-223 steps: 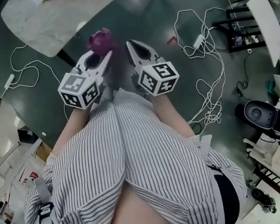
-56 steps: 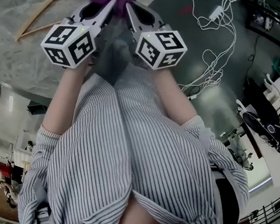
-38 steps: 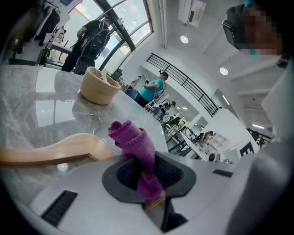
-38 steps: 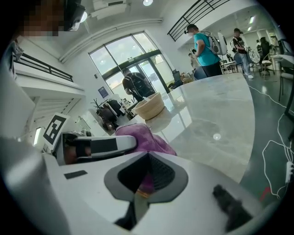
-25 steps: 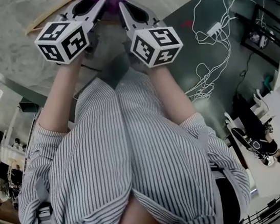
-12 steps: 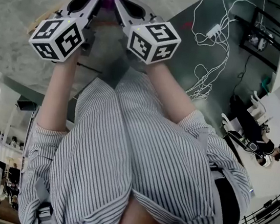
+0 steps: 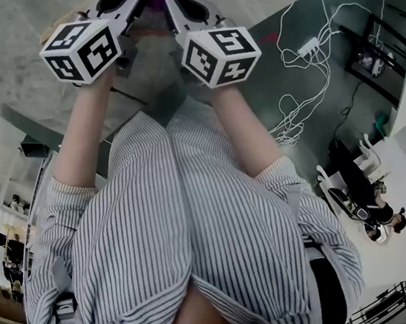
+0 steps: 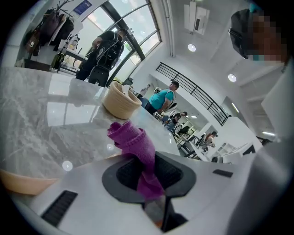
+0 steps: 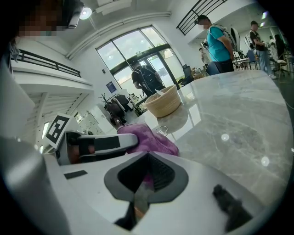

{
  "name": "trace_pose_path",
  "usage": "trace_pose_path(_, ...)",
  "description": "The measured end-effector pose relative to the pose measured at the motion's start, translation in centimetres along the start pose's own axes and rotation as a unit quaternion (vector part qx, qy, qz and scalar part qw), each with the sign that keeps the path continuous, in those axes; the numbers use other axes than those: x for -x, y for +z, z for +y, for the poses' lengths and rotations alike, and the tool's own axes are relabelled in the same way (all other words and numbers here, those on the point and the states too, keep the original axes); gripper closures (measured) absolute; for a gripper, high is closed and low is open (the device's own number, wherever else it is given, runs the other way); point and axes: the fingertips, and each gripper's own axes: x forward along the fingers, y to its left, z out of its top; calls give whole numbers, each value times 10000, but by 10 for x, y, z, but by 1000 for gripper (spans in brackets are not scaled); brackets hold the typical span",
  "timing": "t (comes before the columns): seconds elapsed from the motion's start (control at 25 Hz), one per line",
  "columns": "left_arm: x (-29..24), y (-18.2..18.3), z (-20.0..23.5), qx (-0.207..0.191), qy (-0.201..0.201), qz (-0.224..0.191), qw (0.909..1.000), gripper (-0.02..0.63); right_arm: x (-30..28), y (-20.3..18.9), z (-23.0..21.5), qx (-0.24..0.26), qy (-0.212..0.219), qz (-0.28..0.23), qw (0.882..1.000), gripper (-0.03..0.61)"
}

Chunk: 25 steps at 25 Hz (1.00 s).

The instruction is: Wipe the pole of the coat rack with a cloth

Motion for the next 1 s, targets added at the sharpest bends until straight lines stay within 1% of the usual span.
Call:
trace_pose_path(0.2, 4, 0, 3, 61, 67, -43, 9999, 534, 0, -1, 2, 39, 35, 66, 10000, 563)
trace_pose_path(0.36, 14, 1, 9, 45, 159, -127, 9998, 534, -5, -6, 12, 70, 91, 121, 9999, 563)
trace_pose_path(0.68, 19, -4, 17, 180, 223, -226, 9993, 534, -9, -12, 15, 129, 121, 204, 9996, 563)
trace_pose_path(1.0, 43, -5, 33, 286, 280, -349, 9986, 534, -23, -21, 39, 262, 192, 317, 9990, 563)
